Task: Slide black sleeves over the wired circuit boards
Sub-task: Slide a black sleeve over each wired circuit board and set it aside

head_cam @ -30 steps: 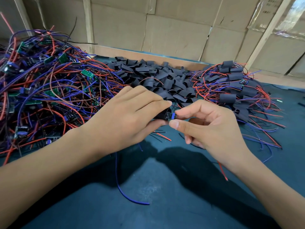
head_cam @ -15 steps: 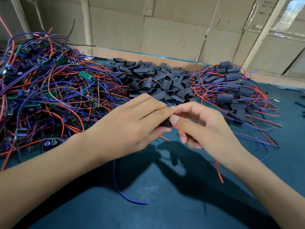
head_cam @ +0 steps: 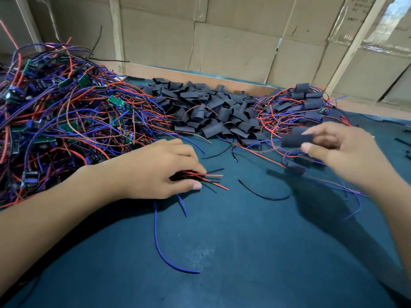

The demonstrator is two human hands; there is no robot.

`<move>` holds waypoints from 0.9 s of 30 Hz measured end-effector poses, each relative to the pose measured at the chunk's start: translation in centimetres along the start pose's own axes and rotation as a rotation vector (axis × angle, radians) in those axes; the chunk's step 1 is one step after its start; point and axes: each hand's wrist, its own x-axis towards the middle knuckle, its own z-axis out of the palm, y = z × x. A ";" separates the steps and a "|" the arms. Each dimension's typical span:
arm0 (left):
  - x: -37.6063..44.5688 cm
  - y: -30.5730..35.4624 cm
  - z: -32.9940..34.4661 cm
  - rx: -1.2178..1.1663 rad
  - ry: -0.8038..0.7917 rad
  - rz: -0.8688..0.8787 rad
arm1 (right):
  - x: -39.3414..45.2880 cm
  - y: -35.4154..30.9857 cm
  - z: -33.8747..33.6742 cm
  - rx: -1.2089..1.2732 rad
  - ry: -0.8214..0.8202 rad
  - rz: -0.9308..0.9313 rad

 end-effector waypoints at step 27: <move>0.8 1.0 0.1 -0.026 0.278 -0.173 | -1.6 -4.8 3.7 0.318 0.036 -0.260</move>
